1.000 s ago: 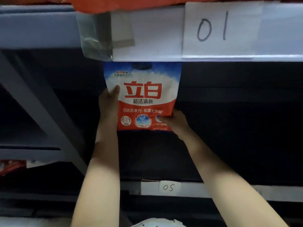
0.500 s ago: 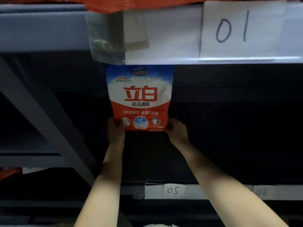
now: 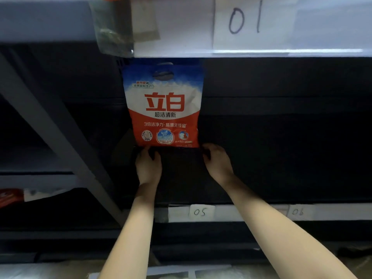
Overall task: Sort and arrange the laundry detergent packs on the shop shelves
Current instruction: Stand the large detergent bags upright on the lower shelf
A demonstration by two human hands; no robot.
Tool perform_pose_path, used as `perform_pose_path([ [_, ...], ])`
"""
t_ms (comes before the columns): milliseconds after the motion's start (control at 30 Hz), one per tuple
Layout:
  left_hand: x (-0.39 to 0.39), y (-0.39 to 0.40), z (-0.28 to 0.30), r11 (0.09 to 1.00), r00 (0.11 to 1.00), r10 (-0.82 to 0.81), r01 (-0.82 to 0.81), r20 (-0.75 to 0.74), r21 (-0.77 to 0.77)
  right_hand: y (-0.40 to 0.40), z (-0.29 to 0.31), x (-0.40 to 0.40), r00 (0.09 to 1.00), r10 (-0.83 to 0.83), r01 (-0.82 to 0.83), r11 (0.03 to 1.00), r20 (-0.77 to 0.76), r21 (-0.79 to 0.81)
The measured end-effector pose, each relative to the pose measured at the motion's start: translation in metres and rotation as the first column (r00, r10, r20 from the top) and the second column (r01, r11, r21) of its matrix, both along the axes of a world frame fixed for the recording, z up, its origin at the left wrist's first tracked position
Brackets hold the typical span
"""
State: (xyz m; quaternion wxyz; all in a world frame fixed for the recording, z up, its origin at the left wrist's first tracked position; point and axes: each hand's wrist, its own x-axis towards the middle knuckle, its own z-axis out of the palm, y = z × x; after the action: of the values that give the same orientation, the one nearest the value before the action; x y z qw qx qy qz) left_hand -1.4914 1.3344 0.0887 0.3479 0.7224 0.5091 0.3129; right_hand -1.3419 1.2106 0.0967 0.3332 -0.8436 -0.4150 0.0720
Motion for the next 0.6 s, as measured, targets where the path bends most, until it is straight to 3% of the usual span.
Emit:
perform_pose_path([
  [133, 0.018, -0.054, 0.009, 0.968, 0.943, -0.207, 0.237, -0.261, 0.088, -0.043, 0.005, 0.002, 0.991, 0.052, -0.04, 0.994, 0.121, -0.102],
  [300, 0.051, -0.136, 0.02, 0.864, 0.762, -0.41, 0.5, -0.502, 0.052, -0.115, 0.012, 0.012, 0.981, 0.086, -0.046, 0.973, 0.172, -0.225],
  [433, 0.077, -0.21, 0.032, 0.773, 0.623, -0.466, 0.632, -0.629, 0.054, -0.186, 0.022, 0.019, 0.977, 0.036, 0.013, 0.974, 0.209, -0.225],
  [600, 0.091, -0.282, 0.059, 0.576, 0.597, -0.403, 0.755, -0.694, 0.314, -0.278, 0.048, 0.032, 0.944, 0.017, 0.053, 0.978, 0.33, -0.202],
])
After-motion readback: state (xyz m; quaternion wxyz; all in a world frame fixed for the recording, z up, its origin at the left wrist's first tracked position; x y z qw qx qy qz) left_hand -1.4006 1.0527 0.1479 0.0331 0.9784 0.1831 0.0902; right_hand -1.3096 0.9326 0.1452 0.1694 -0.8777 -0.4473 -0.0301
